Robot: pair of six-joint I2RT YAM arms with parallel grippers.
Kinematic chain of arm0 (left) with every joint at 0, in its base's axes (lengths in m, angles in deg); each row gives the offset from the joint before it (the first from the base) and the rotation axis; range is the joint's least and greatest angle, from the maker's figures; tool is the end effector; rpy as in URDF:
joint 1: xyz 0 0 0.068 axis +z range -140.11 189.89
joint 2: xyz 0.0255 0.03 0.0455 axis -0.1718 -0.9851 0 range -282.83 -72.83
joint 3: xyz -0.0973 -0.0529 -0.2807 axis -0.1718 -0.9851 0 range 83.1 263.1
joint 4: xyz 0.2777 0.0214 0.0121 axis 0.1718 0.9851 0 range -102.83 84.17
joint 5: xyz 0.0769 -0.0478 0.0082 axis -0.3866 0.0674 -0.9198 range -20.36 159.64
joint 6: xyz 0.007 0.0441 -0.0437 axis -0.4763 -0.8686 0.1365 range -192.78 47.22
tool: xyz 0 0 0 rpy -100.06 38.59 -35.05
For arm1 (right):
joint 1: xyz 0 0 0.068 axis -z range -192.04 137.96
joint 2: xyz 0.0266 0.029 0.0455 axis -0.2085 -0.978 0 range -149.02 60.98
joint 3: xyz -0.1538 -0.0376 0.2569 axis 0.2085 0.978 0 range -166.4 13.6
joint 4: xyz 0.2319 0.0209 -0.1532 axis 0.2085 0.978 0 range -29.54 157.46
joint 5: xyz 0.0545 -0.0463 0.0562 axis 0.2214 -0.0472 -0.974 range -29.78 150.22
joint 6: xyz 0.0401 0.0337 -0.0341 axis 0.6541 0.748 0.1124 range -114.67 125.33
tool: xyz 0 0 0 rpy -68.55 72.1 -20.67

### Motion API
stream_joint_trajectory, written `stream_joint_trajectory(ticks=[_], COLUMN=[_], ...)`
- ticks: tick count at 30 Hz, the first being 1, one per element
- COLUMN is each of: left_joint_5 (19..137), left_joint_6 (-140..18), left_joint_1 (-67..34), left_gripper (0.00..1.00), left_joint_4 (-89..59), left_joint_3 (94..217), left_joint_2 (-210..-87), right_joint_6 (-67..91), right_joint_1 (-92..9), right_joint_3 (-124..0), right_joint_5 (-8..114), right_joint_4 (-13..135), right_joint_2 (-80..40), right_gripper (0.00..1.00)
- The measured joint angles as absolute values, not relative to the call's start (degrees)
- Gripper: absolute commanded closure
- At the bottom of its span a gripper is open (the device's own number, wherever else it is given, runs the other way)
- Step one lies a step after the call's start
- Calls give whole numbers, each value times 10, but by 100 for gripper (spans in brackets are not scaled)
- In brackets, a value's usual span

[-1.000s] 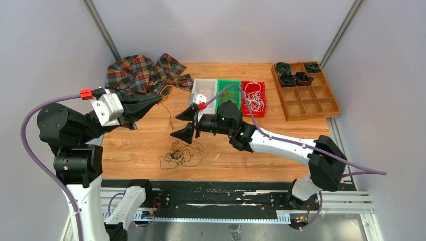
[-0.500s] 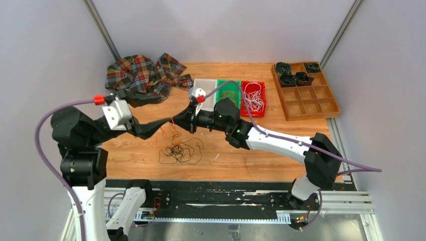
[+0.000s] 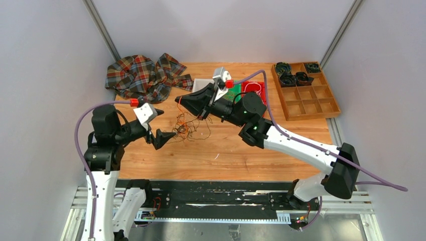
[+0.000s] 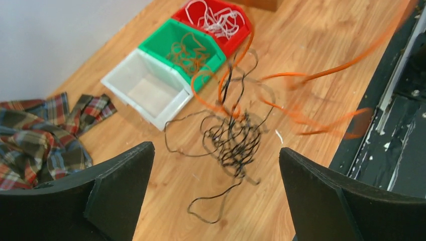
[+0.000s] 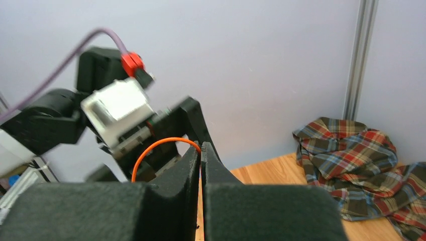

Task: Untangle the cables
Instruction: Untie the cable.

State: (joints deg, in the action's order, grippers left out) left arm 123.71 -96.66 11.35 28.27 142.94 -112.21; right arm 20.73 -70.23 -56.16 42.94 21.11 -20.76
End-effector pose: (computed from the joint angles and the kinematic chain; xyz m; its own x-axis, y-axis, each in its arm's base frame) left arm 0.1151 -0.0356 0.4123 -0.0216 0.2370 -0.9713 0.8216 0.5577 0.1178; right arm 0.1745 0.3082 0.4632 -0.0188 0.4508 -0.8924 -0.9807 0.1653 0.1042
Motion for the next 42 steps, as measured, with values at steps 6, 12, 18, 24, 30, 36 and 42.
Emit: stream_joint_trajectory(ticks=[6, 12, 18, 24, 30, 36, 42], left_joint_5=[1264, 1355, 1392, 1382, 1357, 1309, 1204], left_joint_6=[-1013, -1034, -1039, -1054, -1066, -1091, -1178], left_joint_1=[113, 108, 64, 56, 56, 55, 55], left_gripper=[9, 21, 30, 54, 92, 99, 99], left_joint_4=[309, 336, 347, 358, 358, 357, 356], left_joint_3=[1397, 1365, 1317, 1324, 1353, 1355, 1330], left_joint_2=[-1131, -1135, -1137, -1162, -1196, -1194, -1189], right_joint_6=[243, 278, 305, 326, 342, 343, 345], right_joint_1=[-700, -698, -698, -698, -698, -692, -634], right_joint_3=[-573, -582, -601, -609, -611, -620, -631], right_joint_5=[424, 418, 406, 393, 389, 392, 403], right_joint_4=[214, 220, 219, 217, 218, 225, 271], right_joint_2=[-197, -196, -196, -203, -214, -214, -179], right_gripper=[99, 99, 99, 99, 99, 99, 100])
